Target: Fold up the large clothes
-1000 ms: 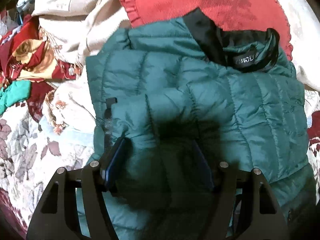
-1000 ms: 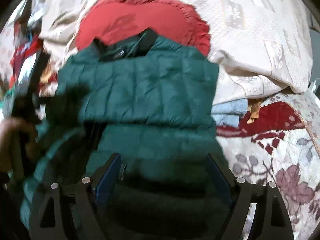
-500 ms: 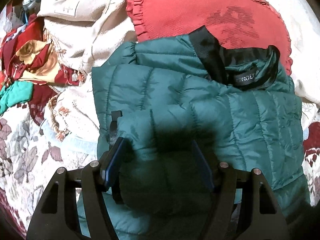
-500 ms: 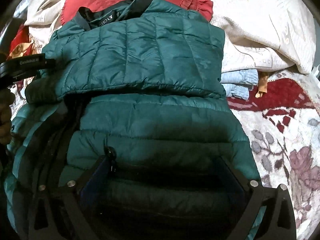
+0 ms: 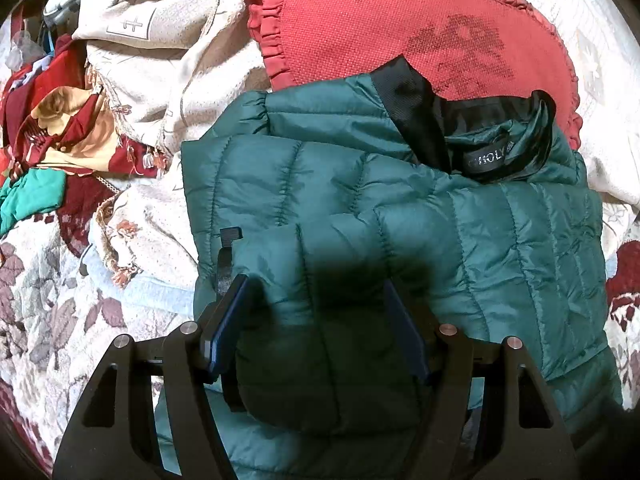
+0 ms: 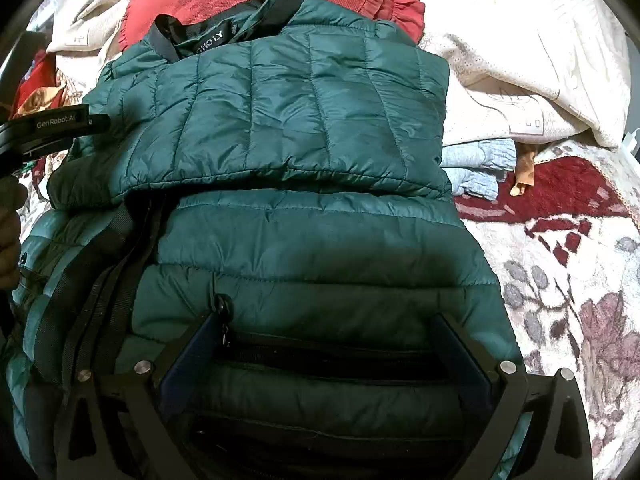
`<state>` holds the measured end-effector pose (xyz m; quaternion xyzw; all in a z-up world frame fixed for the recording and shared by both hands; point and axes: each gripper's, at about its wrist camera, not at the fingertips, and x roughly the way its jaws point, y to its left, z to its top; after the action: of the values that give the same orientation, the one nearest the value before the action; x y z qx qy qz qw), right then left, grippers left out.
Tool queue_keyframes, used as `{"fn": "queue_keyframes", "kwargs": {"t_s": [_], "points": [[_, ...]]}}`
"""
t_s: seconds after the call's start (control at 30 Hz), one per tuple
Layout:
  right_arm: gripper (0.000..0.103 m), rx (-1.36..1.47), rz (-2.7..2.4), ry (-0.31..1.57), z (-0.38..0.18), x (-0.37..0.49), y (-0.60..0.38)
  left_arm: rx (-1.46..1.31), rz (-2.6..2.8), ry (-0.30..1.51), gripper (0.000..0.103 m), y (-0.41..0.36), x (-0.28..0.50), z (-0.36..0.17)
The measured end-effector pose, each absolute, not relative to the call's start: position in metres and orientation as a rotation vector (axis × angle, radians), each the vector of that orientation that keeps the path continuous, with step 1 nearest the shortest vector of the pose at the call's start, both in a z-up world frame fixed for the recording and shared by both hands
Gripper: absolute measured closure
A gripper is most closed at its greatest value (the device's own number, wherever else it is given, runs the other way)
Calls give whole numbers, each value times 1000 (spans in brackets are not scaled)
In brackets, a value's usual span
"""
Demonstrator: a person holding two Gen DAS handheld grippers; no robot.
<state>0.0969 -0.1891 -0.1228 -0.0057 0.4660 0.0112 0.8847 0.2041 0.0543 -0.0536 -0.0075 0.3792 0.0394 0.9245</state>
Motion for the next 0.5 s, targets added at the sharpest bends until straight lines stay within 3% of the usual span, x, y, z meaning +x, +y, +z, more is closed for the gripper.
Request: {"fn": "queue_keyframes", "kwargs": {"t_s": [0.5], "points": [[0, -13, 23, 971, -123, 97, -189, -12, 78, 783, 35, 54, 205, -56]]}}
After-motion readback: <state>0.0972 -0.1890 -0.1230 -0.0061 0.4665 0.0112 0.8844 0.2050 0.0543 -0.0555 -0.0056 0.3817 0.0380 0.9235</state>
